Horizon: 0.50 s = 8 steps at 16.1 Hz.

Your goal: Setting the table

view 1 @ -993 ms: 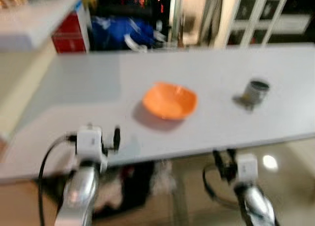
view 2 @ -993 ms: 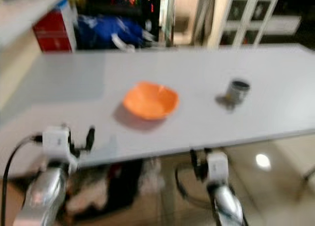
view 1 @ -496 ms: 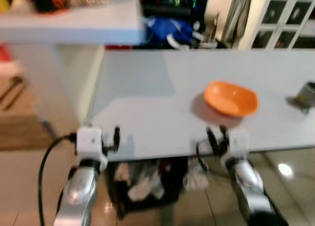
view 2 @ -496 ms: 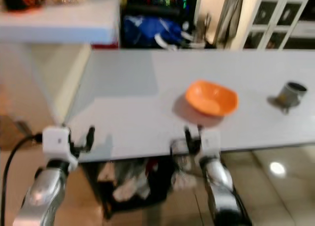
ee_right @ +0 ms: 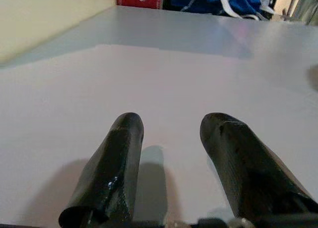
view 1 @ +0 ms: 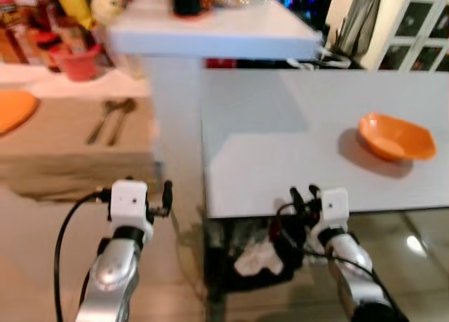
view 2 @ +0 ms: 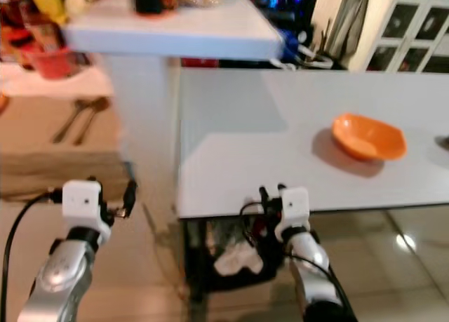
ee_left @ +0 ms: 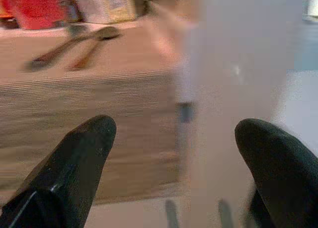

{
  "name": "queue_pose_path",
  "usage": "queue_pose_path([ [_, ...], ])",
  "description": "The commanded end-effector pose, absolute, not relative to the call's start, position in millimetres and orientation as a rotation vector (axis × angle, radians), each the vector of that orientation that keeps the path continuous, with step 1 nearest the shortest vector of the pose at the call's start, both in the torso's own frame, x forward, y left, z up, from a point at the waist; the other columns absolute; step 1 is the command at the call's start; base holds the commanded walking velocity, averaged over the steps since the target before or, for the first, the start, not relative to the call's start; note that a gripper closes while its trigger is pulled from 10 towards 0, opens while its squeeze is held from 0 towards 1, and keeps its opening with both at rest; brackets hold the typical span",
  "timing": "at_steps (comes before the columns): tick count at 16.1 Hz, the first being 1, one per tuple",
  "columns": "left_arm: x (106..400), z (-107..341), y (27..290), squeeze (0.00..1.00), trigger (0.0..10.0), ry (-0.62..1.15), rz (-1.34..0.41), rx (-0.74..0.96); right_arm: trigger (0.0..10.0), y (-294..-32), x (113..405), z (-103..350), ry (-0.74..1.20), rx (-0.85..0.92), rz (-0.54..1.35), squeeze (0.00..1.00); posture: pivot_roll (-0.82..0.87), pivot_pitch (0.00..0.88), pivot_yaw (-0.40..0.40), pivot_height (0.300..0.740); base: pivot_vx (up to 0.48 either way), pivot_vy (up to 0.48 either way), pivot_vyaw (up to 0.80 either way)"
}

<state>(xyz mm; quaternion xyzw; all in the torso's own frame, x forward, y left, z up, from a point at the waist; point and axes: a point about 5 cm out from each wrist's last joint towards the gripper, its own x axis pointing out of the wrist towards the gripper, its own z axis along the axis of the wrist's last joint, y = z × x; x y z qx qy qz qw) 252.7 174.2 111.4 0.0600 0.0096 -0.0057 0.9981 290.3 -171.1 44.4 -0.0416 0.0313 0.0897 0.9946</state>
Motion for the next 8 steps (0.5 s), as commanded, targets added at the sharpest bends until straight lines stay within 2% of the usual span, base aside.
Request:
queue_pose_path([
  [1, 251.3, 110.8, 177.2, 0.0, 10.0, 0.028, -0.008, 0.134, 10.0, -168.6, 287.5, 44.3, 0.051, -0.098, 0.188, 0.0, 0.03, 0.0, -0.032, 0.736, 0.0, 0.0, 0.0],
  [4, 251.1, 114.5, 181.7, 0.0, 10.0, 0.02, -0.012, 0.135, 10.0, -169.1, 262.5, 38.0, 0.04, -0.179, 0.232, 0.0, 0.01, 0.0, -0.027, 0.736, 0.0, 0.0, 0.0],
  [8, 252.8, 115.5, 182.2, 0.0, 10.0, 0.018, -0.029, 0.141, 10.0, -186.7, 260.2, 31.3, 0.002, -0.185, 0.158, 0.0, 0.01, 0.0, -0.021, 0.736, 0.0, 0.0, 0.0],
])
